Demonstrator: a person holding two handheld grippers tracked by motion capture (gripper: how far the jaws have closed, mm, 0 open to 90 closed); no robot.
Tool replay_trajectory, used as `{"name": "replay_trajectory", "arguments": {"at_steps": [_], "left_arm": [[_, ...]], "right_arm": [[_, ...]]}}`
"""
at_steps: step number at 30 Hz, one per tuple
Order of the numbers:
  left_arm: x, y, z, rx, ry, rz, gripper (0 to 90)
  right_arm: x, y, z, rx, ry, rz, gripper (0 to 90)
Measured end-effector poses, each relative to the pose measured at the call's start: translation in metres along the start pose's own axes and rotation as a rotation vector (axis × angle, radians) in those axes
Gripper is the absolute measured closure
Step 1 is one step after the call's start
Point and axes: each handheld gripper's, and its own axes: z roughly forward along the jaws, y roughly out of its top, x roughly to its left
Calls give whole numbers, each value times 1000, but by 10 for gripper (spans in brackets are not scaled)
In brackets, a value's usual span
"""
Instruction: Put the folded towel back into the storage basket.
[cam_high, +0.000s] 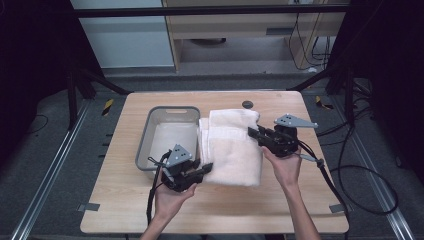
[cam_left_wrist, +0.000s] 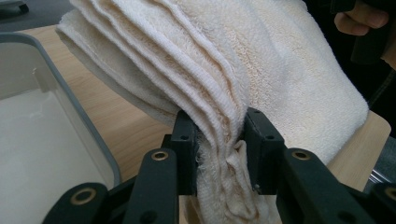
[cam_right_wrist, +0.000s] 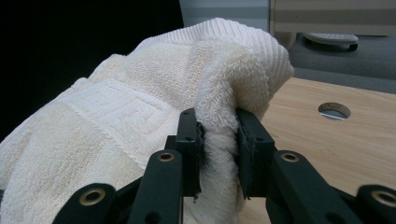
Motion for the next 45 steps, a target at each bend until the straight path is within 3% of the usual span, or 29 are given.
{"name": "replay_trajectory", "arguments": {"at_steps": [45], "left_arm": [[48,15,-40,-72,76,-43,678]], "right_arm": [[33,42,45,-33,34,-15,721]]}}
